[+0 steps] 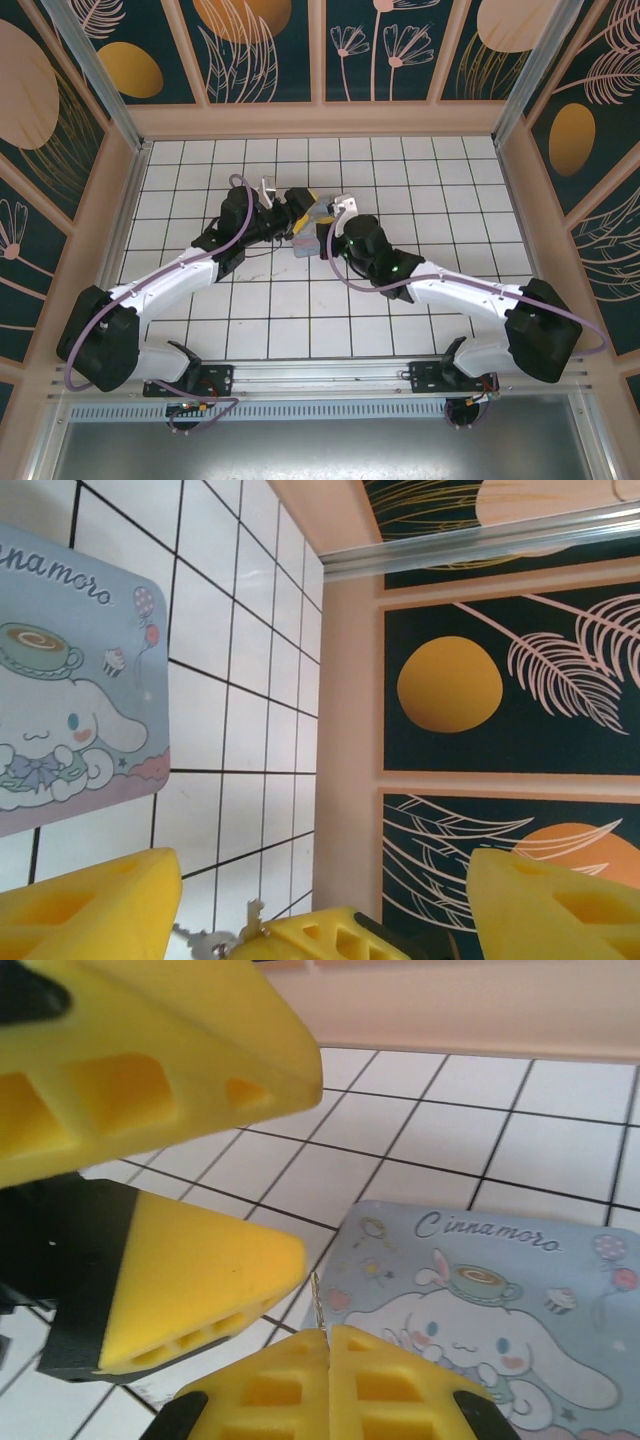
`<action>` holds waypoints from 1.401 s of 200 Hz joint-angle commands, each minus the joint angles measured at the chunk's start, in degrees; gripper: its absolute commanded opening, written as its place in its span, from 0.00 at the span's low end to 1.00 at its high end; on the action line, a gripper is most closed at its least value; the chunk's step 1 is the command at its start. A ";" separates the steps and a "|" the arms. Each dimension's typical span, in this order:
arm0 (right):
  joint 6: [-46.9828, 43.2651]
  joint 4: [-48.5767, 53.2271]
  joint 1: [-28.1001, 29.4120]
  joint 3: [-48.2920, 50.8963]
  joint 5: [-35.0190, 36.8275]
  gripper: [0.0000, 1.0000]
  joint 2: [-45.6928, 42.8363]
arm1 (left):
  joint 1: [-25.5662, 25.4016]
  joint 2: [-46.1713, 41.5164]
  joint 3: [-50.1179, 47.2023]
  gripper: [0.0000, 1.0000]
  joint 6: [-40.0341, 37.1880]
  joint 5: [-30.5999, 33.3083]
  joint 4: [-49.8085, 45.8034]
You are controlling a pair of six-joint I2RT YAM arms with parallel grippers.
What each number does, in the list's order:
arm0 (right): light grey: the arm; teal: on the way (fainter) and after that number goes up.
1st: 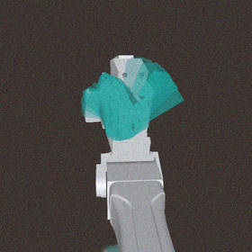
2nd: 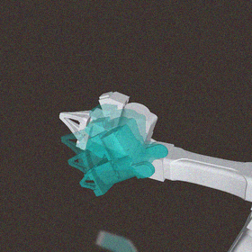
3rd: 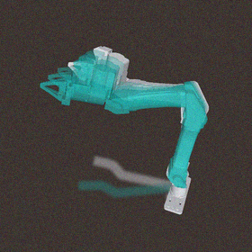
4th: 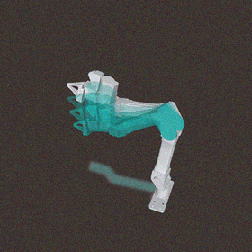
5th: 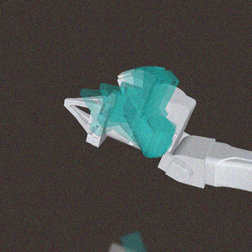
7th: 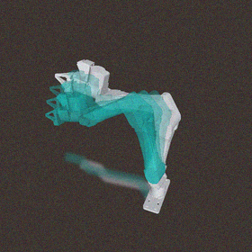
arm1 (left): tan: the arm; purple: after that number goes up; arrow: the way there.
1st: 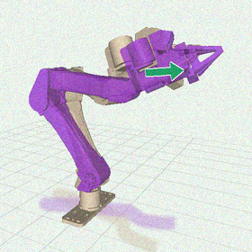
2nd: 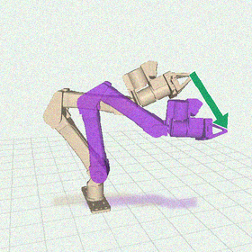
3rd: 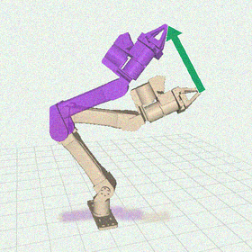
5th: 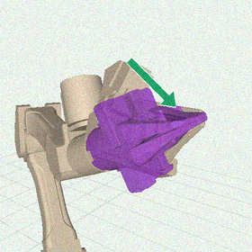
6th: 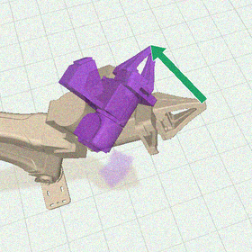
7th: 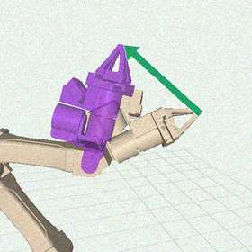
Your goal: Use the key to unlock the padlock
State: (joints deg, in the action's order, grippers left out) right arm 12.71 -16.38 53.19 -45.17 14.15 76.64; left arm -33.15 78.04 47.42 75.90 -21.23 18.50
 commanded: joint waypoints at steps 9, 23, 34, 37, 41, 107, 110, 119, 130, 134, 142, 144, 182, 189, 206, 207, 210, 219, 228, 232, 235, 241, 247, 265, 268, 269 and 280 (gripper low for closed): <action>-4.89 0.16 2.25 -1.99 8.84 0.00 1.63 | -0.34 -0.55 -1.58 0.72 3.92 -0.30 -1.39; -5.22 0.38 2.71 -2.58 9.18 0.00 2.26 | -0.34 -0.31 -2.35 0.71 4.84 -0.39 -0.37; -5.41 0.39 3.01 -3.06 9.14 0.00 2.59 | -0.29 -0.08 -2.85 0.69 5.22 -0.43 0.47; -5.52 0.37 3.06 -3.15 9.14 0.00 2.74 | -0.32 0.06 -3.01 0.69 5.27 -0.37 0.58; -5.52 0.40 3.14 -3.31 9.14 0.00 2.77 | -0.30 0.21 -3.08 0.68 5.35 -0.39 0.69; -6.21 0.03 4.42 -5.24 8.09 0.00 4.10 | -0.34 2.55 -2.48 0.60 6.30 0.00 2.76; -6.27 0.11 4.49 -5.34 8.14 0.00 4.14 | -0.27 2.63 -2.49 0.59 6.33 -0.03 2.83; -6.40 0.29 4.64 -5.67 8.01 0.00 4.45 | -0.33 3.03 -2.29 0.58 6.44 -0.09 3.19; -6.43 0.35 4.79 -5.89 7.99 0.00 4.82 | -0.31 3.40 -2.32 0.53 6.53 -0.04 3.46; -6.41 0.43 4.73 -5.93 7.95 0.00 4.89 | -0.33 3.54 -2.33 0.50 6.54 0.03 3.66; -6.39 0.47 4.83 -6.07 7.95 0.00 5.12 | -0.33 3.73 -2.33 0.44 6.63 -0.02 3.99; -6.38 0.52 4.82 -6.05 7.92 0.00 5.24 | -0.32 3.79 -2.33 0.43 6.63 -0.03 4.06; -6.08 0.25 4.82 -6.01 7.99 0.00 5.91 | -0.27 4.50 -2.24 0.18 6.63 0.05 4.26; -6.04 0.23 4.82 -6.14 7.99 0.00 6.12 | -0.33 4.51 -2.24 0.15 6.67 -0.01 4.34; -5.86 0.30 4.82 -6.46 7.85 0.00 6.33 | -0.28 4.58 -2.37 0.07 6.63 -0.04 4.48; -5.86 0.25 4.82 -6.49 7.84 0.00 6.42 | -0.31 4.67 -2.40 0.07 6.63 -0.04 4.50; -5.81 0.22 4.78 -6.49 7.87 0.00 6.48 | -0.30 4.74 -2.47 0.06 6.63 -0.04 4.57; -5.71 0.17 4.82 -6.55 7.75 0.00 6.44 | -0.31 4.75 -2.66 0.00 6.63 -0.18 4.85; -5.59 0.02 4.82 -6.70 7.79 0.00 6.49 | -0.34 4.93 -2.81 0.00 6.64 -0.30 5.19; -5.51 0.06 4.82 -6.69 7.77 0.00 6.38 | -0.30 4.97 -2.93 0.00 6.63 -0.32 5.33; -5.46 0.11 4.79 -6.83 7.76 0.00 6.37 | -0.33 5.01 -2.94 0.00 6.63 -0.30 5.48; -5.40 0.18 4.74 -6.84 7.65 0.00 6.19 | -0.27 5.17 -3.26 0.00 6.63 -0.30 5.97; -5.10 0.27 4.65 -6.85 7.66 0.00 5.92 | -0.32 5.19 -3.67 0.00 6.54 -0.30 7.01; -3.96 0.74 4.09 -6.11 6.86 0.25 4.01 | -0.33 5.34 -4.17 0.00 5.10 0.08 8.28; -3.69 0.74 3.93 -5.78 6.58 0.30 3.48 | -0.33 5.36 -4.10 0.00 4.70 0.24 8.31; -3.54 0.69 3.85 -5.71 6.45 0.32 3.28 | -0.33 5.32 -4.09 0.00 4.57 0.32 8.31; -2.30 0.89 3.06 -4.26 5.50 0.48 0.76 | -0.27 5.24 -4.33 0.00 3.35 0.71 8.90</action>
State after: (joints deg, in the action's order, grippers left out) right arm 8.29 -13.76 57.08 -49.50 21.78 82.30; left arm -33.06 82.52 44.01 81.93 -20.34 23.86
